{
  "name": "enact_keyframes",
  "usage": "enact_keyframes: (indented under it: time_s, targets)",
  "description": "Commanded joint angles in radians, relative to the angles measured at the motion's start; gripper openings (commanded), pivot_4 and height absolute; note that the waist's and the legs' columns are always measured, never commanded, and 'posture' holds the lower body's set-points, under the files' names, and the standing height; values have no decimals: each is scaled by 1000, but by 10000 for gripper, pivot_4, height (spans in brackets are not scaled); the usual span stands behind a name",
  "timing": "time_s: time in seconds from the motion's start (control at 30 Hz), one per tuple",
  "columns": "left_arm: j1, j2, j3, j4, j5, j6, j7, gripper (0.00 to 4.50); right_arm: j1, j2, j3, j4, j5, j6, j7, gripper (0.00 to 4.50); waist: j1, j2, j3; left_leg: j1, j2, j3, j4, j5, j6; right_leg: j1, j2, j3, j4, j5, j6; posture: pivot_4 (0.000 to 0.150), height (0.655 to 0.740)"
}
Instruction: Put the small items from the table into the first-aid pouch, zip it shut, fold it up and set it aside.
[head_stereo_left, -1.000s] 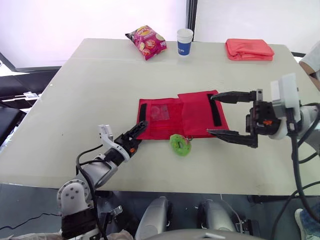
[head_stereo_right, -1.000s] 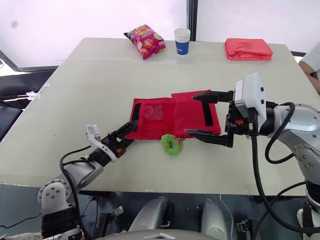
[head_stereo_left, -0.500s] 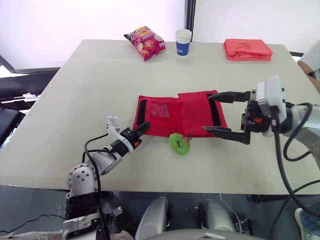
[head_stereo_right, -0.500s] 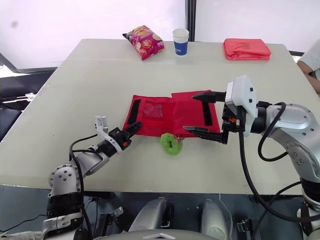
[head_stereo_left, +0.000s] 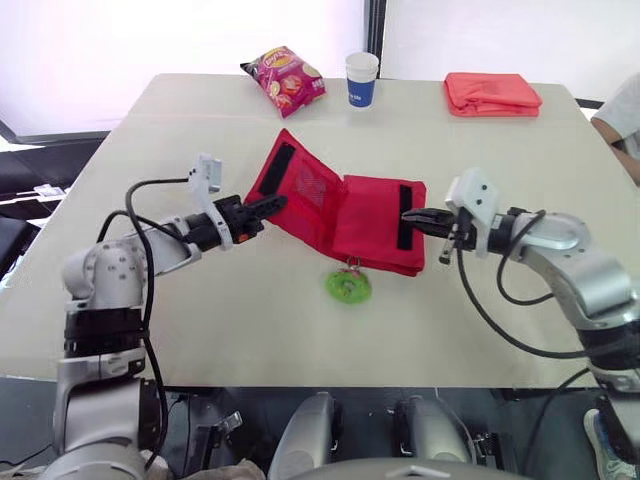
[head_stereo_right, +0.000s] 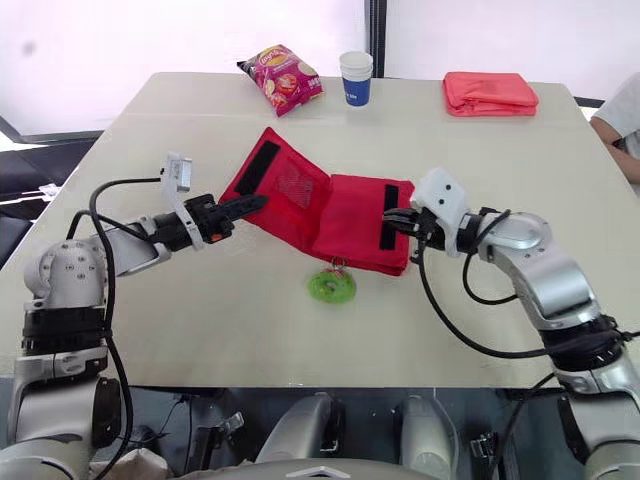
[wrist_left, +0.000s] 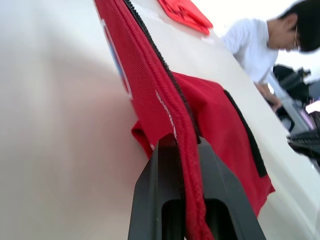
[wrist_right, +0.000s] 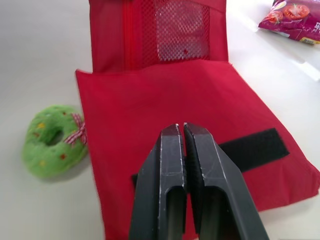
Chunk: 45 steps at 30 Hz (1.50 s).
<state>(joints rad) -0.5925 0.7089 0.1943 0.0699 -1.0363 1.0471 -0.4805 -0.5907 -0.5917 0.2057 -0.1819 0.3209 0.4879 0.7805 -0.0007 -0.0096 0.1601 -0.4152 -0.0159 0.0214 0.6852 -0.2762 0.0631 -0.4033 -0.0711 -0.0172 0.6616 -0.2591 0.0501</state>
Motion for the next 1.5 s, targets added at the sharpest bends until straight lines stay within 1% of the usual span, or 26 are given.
enact_keyframes:
  time_s: [0.03, 0.23, 0.33, 0.4, 0.53, 0.77, 0.83, 0.9, 1.03, 1.1, 1.17, 1.37, 1.4, 1.43, 1.47, 1.5]
  targets:
    - [-44, 5, -36, -92, 37, 7, -48, 0, -61, 68, 47, 72, -87, -62, -39, 401, -6, 0, 0, 0, 0, 0, 0, 0, 0, 0, 0, 0, 0, 0, 0, 1500, 7395]
    - [-88, -49, -58, -187, 51, 26, -40, 0, -106, 110, 215, 270, -311, -111, -53, 401, -9, 0, 0, 0, -1, -1, 0, 0, 0, 0, -1, 0, 0, 0, 0, 1500, 7395]
    - [-123, -62, -101, -237, 62, 34, -72, 0, -113, 144, 257, 362, -386, -108, -82, 401, -12, -1, 0, 1, 0, -1, 0, 0, -1, 0, 0, 0, 1, 0, 0, 1500, 7395]
    - [-142, -84, -107, -239, 56, 45, -77, 0, -113, 162, 258, 386, -407, -114, -87, 401, -13, -1, 0, 1, 0, -1, 0, 1, -1, 1, 0, 0, 1, 0, 0, 1500, 7395]
    - [-177, -131, -223, -234, 132, 22, -129, 0, -110, 197, 238, 424, -422, -135, -103, 401, -11, -1, 0, 2, 0, -1, 0, 1, -1, 1, 0, 0, 1, 0, 0, 1500, 7395]
    - [-208, -173, -441, -158, 331, -85, -297, 0, -80, 195, 215, 419, -435, -177, -97, 401, -10, -1, 0, 2, -1, -1, 1, 1, -1, 1, 1, -2, 1, 0, 0, 1500, 7395]
    - [-213, -184, -485, -117, 392, -126, -336, 0, -58, 202, 192, 387, -409, -191, -86, 401, -7, 0, -1, 2, -1, -1, 1, 1, -1, 2, 1, -2, 1, 0, 0, 1500, 7395]
    - [-223, -210, -518, -56, 456, -182, -365, 0, -9, 185, 175, 287, -369, -218, -40, 401, 0, 0, -1, 2, -1, -2, 1, 1, -1, 2, 0, -2, 0, 0, 0, 1500, 7395]
    - [-266, -287, -530, 72, 532, -248, -398, 0, 86, 133, 134, 73, -341, -171, -4, 401, 6, 0, 0, 0, -1, -2, 1, 1, -1, 2, 0, -3, 0, 0, 0, 1500, 7395]
    - [-289, -325, -531, 132, 567, -279, -403, 0, 131, 96, 104, -46, -342, -124, -13, 401, 16, 0, 0, 0, -1, -2, 1, 1, -1, 2, 0, -3, 0, 0, 0, 1500, 7395]
    - [-299, -350, -532, 164, 595, -301, -415, 0, 170, 63, 75, -148, -332, -66, -13, 401, 14, 0, 0, 0, -1, -2, 1, 1, -1, 2, 1, -3, 0, 0, 0, 1500, 7395]
    - [-307, -403, -552, 192, 674, -365, -438, 0, 285, -1, -72, -452, -258, 141, -35, 401, 18, 0, 0, -1, -1, -2, 1, 1, -1, 1, 1, -3, 0, 0, 0, 1500, 7395]
    - [-305, -408, -546, 177, 661, -348, -460, 8299, 316, -8, -117, -513, -241, 183, -45, 0, 17, 0, 0, -1, -1, -2, 1, 0, 0, 1, 1, -3, 0, 0, 0, 1500, 7395]
    - [-304, -414, -534, 166, 649, -337, -470, 11070, 347, -11, -162, -568, -222, 223, -54, 0, 17, 0, 0, -1, -1, -2, 1, 0, 0, 1, 1, -3, 0, 0, 0, 1500, 7395]
    - [-305, -420, -515, 162, 636, -332, -472, 15138, 373, -18, -197, -614, -206, 251, -56, 0, 19, 0, 0, -2, -1, -2, 1, 0, 0, 1, 0, -3, 0, 0, 0, 1500, 7395]
    - [-308, -424, -476, 160, 593, -313, -504, 16728, 407, -20, -251, -670, -183, 286, -59, 0, 19, 0, 1, -2, -1, -3, 1, 0, 0, 1, 0, -3, 0, 0, 0, 1500, 7395]
